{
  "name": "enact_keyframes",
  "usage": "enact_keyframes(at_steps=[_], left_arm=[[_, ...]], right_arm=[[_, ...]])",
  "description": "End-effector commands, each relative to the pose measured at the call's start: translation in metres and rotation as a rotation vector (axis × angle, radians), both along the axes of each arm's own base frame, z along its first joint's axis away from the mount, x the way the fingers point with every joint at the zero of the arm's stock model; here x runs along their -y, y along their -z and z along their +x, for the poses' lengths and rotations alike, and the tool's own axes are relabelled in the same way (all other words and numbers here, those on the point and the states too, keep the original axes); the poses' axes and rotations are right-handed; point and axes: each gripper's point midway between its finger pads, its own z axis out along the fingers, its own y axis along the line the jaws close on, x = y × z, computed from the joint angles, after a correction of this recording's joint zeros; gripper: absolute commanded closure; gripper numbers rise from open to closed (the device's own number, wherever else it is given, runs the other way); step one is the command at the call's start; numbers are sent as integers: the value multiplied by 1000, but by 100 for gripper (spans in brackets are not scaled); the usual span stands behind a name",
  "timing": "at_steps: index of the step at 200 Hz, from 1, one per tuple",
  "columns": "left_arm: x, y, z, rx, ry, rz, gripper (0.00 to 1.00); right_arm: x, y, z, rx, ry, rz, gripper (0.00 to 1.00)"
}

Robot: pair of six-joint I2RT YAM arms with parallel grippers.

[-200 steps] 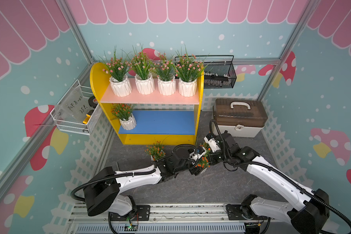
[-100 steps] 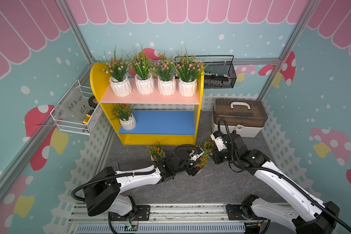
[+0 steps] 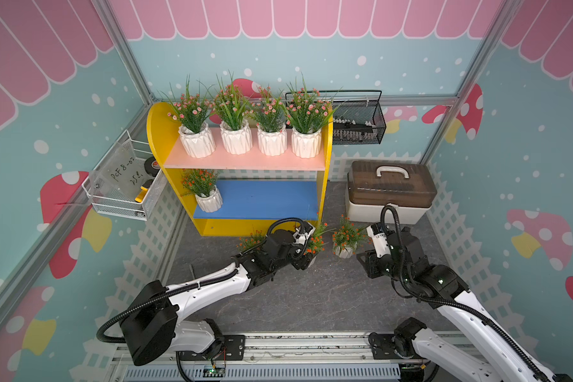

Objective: Place the baby's breath potted plants on the rack by color
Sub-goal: Place the baby's breath potted plant on the rack.

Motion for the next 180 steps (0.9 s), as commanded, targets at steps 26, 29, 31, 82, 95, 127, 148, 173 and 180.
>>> enact_keyframes(at_steps=[26, 29, 31, 82, 95, 127, 148, 173, 180], left_arm=[[-23, -79, 42, 121, -141, -110, 35], [-25, -81, 44, 123, -150, -112, 35], [-27, -81, 46, 123, -158, -112, 35], [-65, -105, 93, 135, -310, -173, 34], [-76, -108, 104, 140, -347, -182, 34], [-107, -108, 132, 133, -449, -195, 34], [-128, -106, 148, 134, -516, -199, 34], [-156, -106, 165, 135, -595, -208, 34], [-162, -105, 169, 133, -613, -206, 34]], right_arm=[[9, 8, -4, -13, 38, -10, 67], [9, 8, -4, -12, 38, -9, 67], [9, 7, -4, -12, 37, -8, 67], [9, 9, -6, -16, 35, -4, 67], [8, 9, -6, -16, 33, -1, 67], [10, 9, -8, -17, 35, 1, 67], [11, 7, -9, -10, 38, 2, 67], [12, 7, -11, -12, 38, 1, 67], [12, 7, -11, -14, 37, 0, 67]])
